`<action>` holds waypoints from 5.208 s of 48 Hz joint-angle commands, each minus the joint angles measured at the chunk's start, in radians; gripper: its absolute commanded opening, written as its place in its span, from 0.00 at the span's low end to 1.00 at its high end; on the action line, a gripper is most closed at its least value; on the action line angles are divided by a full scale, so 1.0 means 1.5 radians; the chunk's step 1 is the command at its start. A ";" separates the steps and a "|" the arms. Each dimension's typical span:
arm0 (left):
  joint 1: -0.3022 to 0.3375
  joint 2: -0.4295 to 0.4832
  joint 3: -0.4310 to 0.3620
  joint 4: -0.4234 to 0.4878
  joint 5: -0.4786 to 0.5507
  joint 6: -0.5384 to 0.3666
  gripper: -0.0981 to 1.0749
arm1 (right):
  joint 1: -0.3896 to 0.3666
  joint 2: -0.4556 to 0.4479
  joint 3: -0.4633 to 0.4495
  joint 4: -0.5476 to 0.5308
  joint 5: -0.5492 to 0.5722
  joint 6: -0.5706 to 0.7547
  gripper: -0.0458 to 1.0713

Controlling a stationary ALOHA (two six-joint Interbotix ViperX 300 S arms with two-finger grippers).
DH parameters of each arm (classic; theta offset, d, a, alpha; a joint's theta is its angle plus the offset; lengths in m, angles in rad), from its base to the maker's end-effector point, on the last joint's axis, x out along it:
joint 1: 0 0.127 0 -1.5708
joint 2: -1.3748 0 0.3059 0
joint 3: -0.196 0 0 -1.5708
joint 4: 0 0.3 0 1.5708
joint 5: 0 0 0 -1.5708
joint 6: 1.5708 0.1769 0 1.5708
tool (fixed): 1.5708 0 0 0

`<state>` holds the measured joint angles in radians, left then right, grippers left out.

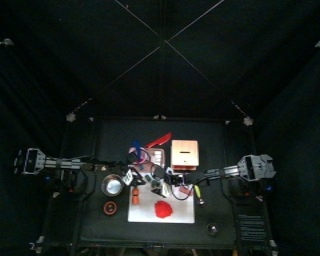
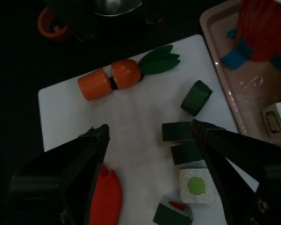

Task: Put carrot top into soy sauce bowl

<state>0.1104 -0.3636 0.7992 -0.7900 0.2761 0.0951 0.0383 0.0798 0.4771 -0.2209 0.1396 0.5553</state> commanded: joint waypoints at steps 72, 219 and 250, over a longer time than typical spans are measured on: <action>-0.163 0.211 -0.093 0.766 0.275 -0.997 0.84 | -0.026 -0.189 0.111 0.004 0.030 0.001 0.96; -0.205 -0.054 0.098 0.727 0.385 -1.009 0.74 | -0.034 -0.229 0.190 0.031 0.017 0.000 0.96; -0.208 -0.054 0.045 0.818 0.321 -1.006 0.74 | -0.035 -0.229 0.194 0.028 0.017 -0.001 0.96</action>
<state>-0.1994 -0.4510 0.8897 0.4310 0.7869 -1.4128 -0.0107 -0.2500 0.7885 -0.1779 0.1749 0.5568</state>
